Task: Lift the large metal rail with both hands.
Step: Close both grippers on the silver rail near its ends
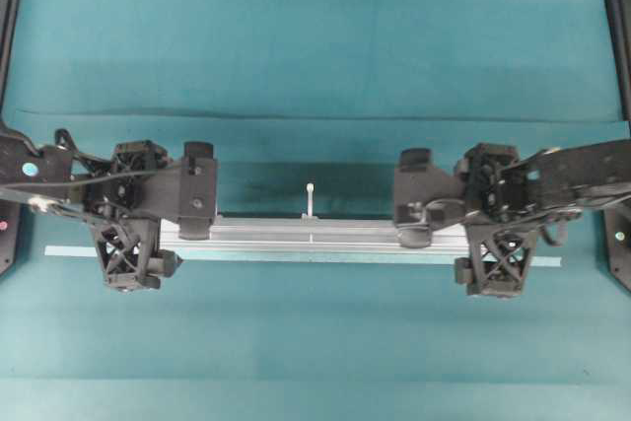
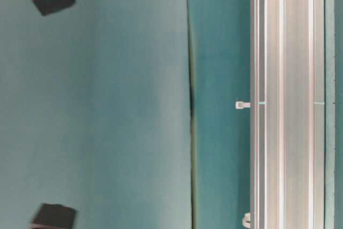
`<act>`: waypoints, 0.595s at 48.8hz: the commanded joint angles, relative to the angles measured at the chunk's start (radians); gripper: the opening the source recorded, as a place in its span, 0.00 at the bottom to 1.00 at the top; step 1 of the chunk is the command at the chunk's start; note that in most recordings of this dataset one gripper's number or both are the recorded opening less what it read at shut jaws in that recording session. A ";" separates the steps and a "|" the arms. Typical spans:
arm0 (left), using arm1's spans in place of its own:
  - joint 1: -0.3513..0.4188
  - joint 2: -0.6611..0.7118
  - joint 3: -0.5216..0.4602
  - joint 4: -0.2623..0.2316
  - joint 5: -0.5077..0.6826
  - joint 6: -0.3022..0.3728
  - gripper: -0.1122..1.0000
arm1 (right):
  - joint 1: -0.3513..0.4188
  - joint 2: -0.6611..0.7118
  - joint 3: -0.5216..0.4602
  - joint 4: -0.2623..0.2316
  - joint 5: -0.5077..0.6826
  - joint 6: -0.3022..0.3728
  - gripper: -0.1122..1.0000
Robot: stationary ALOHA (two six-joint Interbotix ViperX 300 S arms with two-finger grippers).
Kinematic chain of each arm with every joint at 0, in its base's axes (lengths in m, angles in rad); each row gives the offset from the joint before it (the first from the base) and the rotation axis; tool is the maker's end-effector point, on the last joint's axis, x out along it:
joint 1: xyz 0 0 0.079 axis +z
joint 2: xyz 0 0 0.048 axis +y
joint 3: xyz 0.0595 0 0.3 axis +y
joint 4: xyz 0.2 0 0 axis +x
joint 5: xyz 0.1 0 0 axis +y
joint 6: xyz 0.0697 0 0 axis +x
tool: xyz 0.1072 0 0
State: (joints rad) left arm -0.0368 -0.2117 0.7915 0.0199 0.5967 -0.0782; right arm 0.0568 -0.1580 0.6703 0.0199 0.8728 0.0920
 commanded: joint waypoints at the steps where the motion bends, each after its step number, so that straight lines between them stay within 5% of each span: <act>1: 0.003 0.014 0.014 0.002 -0.038 0.002 0.96 | 0.005 0.029 0.006 -0.006 -0.032 -0.008 0.97; 11: 0.028 0.058 0.031 0.002 -0.127 -0.002 0.96 | 0.005 0.072 0.049 -0.048 -0.138 -0.006 0.97; 29: 0.026 0.097 0.081 0.002 -0.202 -0.005 0.95 | 0.005 0.104 0.095 -0.048 -0.241 -0.002 0.97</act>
State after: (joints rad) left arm -0.0077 -0.1120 0.8790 0.0184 0.4019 -0.0844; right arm 0.0568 -0.0660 0.7593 -0.0245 0.6535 0.0920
